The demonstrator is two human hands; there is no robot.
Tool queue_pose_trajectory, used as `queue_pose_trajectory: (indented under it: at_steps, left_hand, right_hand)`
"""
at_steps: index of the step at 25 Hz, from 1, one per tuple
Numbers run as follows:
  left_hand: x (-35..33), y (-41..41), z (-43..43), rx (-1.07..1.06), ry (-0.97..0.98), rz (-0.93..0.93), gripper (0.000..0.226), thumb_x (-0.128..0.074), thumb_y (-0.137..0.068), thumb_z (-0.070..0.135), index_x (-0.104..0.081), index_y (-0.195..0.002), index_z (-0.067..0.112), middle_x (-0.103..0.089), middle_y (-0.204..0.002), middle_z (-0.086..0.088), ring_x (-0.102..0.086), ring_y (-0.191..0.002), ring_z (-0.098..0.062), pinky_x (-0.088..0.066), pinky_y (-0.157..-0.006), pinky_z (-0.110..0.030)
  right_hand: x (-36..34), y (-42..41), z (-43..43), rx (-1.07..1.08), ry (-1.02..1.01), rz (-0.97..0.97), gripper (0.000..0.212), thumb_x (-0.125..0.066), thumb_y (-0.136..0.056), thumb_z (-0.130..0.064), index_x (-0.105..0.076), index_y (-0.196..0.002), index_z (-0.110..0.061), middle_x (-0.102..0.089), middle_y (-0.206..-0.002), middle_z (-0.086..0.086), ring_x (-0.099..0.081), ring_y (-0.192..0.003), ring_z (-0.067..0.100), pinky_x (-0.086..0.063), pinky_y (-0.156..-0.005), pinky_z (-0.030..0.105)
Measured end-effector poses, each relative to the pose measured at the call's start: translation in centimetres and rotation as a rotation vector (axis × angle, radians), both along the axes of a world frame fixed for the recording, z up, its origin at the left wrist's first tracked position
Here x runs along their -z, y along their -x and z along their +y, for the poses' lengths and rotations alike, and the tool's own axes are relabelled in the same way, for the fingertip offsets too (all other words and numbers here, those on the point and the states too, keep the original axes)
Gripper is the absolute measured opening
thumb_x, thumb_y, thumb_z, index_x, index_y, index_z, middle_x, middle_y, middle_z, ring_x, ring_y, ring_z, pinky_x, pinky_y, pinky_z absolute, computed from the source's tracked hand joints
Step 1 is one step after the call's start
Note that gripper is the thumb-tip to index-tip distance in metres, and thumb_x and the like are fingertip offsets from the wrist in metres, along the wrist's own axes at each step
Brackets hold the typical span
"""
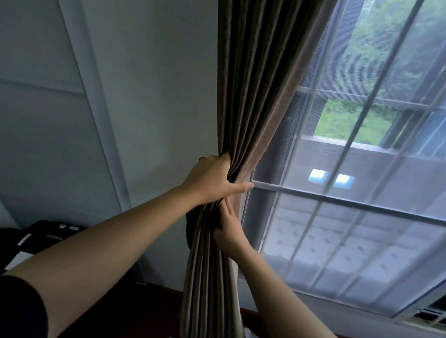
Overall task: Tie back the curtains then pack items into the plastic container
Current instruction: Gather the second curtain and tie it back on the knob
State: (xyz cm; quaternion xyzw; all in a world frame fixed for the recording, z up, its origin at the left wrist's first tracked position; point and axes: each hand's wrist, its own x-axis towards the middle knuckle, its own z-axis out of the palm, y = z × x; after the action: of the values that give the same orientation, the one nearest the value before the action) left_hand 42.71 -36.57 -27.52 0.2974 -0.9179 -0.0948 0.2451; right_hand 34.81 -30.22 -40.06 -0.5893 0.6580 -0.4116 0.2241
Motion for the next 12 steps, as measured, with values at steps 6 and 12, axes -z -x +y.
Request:
queue_pose_trajectory:
  at_steps: [6,12]
  left_hand:
    - [0.6,-2.6,-1.1,-0.092,-0.276,0.323,0.057,-0.060,-0.082,0.008,-0.033,-0.132,-0.001,-0.059,-0.105,-0.007,-0.061,-0.097,-0.022,-0.046,-0.075,-0.021]
    - [2.1,-5.2,0.5,-0.034,-0.495,0.957,0.047,-0.046,-0.077,-0.012,-0.024,-0.104,0.019,-0.053,-0.086,0.000,-0.059,-0.070,0.002,-0.046,-0.068,-0.011]
  right_hand:
    - [-3.3,0.7,-1.8,0.271,0.234,-0.283,0.044,-0.031,-0.101,-0.026,-0.027,-0.145,-0.024,-0.008,-0.158,0.001,-0.002,-0.145,0.010,-0.007,-0.113,0.018]
    - [-9.2,-0.4,-5.0,0.171,0.445,-0.556,0.070,-0.045,-0.089,-0.054,-0.014,-0.143,-0.022,-0.038,-0.142,0.001,-0.042,-0.128,0.004,-0.036,-0.109,0.023]
